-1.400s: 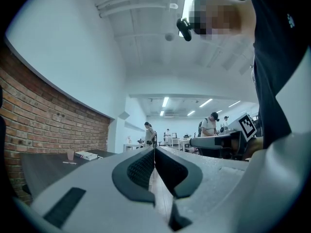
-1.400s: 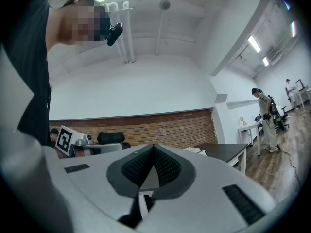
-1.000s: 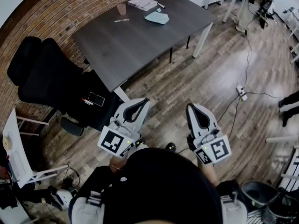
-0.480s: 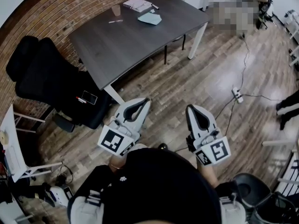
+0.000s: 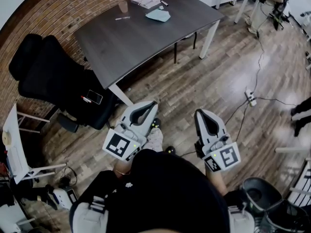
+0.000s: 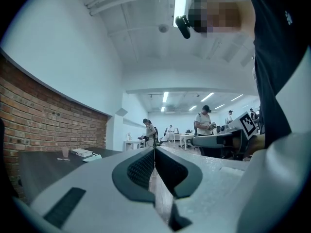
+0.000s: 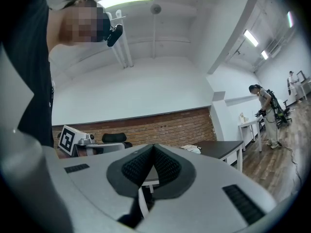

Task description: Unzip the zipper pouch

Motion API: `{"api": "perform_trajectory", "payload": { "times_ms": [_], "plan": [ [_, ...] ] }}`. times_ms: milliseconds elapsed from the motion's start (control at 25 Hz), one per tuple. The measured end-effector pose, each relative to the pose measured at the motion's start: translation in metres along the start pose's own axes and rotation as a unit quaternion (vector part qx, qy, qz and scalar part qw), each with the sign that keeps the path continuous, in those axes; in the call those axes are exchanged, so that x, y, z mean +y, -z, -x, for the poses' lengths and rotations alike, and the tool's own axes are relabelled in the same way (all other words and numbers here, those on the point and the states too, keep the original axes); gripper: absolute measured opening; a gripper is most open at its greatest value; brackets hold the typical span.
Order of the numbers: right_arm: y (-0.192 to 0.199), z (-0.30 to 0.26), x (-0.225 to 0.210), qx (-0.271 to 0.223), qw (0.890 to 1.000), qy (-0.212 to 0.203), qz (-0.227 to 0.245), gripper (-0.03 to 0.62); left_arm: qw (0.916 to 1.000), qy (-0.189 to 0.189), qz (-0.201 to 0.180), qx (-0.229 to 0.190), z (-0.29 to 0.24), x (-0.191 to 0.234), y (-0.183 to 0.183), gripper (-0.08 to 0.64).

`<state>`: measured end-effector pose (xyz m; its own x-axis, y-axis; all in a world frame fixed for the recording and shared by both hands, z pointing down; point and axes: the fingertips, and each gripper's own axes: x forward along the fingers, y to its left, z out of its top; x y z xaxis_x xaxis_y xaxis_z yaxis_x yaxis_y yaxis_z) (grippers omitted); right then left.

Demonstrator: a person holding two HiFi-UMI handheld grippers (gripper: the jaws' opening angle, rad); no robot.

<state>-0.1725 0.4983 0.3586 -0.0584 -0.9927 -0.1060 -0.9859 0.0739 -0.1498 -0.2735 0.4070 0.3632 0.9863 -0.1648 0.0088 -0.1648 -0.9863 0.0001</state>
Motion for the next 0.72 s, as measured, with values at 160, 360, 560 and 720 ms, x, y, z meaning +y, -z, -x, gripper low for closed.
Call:
{"api": "perform_trajectory", "payload": {
  "times_ms": [160,360,560,720],
  "plan": [
    [0.003,-0.005,-0.015,0.004,1.000,0.014,0.002,0.000,0.9999,0.016,-0.002,0.002,-0.020,0.007,0.005,0.006],
    [-0.001,-0.021,-0.043,0.006,0.999,0.039,0.012,0.000,0.9988,0.041,-0.008,-0.025,-0.059,0.026,-0.004,0.006],
    [-0.006,-0.043,-0.080,0.006,0.998,0.060,0.019,0.000,0.9972,0.064,-0.014,-0.037,-0.103,0.047,-0.011,0.006],
    [-0.012,-0.072,-0.106,0.007,0.998,0.067,0.021,0.000,0.9968,0.069,-0.015,-0.038,-0.134,0.074,-0.016,0.006]
  ]
}}
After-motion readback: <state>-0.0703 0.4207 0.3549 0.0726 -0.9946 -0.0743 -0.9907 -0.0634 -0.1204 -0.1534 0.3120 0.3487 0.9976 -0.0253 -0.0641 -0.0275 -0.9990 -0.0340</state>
